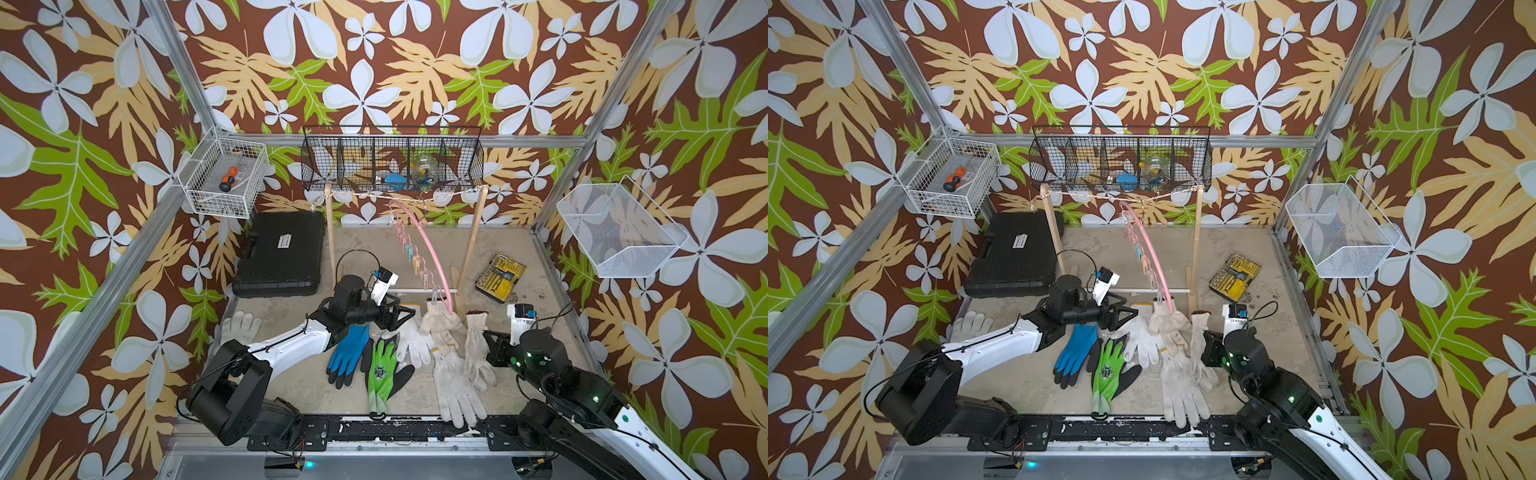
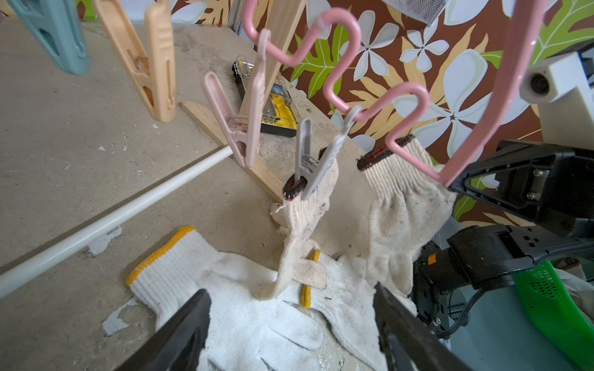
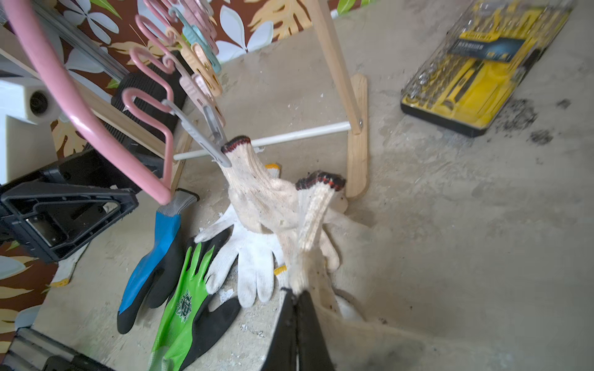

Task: Clip the gloves onto a hanger to dry
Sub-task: Pick up the glove from the center of the board, then open the clamp at the hanger.

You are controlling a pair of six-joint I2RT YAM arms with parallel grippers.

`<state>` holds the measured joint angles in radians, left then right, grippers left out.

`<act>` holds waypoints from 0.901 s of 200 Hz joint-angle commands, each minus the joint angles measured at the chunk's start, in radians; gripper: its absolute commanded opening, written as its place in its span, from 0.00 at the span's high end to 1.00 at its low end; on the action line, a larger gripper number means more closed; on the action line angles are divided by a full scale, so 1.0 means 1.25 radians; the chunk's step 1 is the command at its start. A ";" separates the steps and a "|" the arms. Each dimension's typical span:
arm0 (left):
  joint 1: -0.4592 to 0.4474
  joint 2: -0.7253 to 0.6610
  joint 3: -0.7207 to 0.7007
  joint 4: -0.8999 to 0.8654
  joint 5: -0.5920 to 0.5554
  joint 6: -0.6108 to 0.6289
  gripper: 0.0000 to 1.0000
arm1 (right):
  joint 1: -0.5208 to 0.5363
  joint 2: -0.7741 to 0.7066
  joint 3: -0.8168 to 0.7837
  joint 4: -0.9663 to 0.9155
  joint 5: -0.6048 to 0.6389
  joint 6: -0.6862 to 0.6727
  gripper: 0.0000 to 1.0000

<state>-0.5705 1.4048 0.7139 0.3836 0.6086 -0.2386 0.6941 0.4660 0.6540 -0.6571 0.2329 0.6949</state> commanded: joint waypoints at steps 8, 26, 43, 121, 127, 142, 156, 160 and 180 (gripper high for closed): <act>0.001 -0.021 -0.006 0.057 0.054 -0.022 0.19 | -0.002 0.027 0.022 0.055 0.073 -0.125 1.00; 0.001 -0.024 -0.003 0.064 0.064 -0.024 0.20 | -0.023 0.071 0.017 0.120 0.039 -0.183 1.00; 0.009 -0.021 0.000 0.071 0.078 -0.027 0.21 | -0.091 0.096 0.001 0.195 -0.036 -0.236 1.00; 0.043 0.076 0.042 0.180 0.149 -0.079 0.27 | -0.368 0.245 -0.043 0.476 -0.396 -0.384 1.00; 0.043 0.083 0.050 0.180 0.147 -0.076 0.27 | -0.372 0.259 -0.047 0.498 -0.403 -0.393 1.00; 0.043 0.100 0.071 0.177 0.139 -0.070 0.27 | -0.384 0.289 -0.064 0.564 -0.437 -0.409 1.00; 0.043 0.114 0.093 0.157 0.124 -0.052 0.28 | -0.412 0.321 -0.078 0.624 -0.497 -0.406 1.00; 0.043 0.119 0.098 0.156 0.120 -0.050 0.28 | -0.419 0.329 -0.082 0.644 -0.514 -0.404 1.00; 0.043 0.147 0.114 0.165 0.108 -0.043 0.30 | -0.440 0.375 -0.090 0.737 -0.586 -0.400 1.00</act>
<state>-0.5182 1.5581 0.8356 0.5667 0.7628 -0.3233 0.1638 0.8871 0.5457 0.0505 -0.3443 0.2077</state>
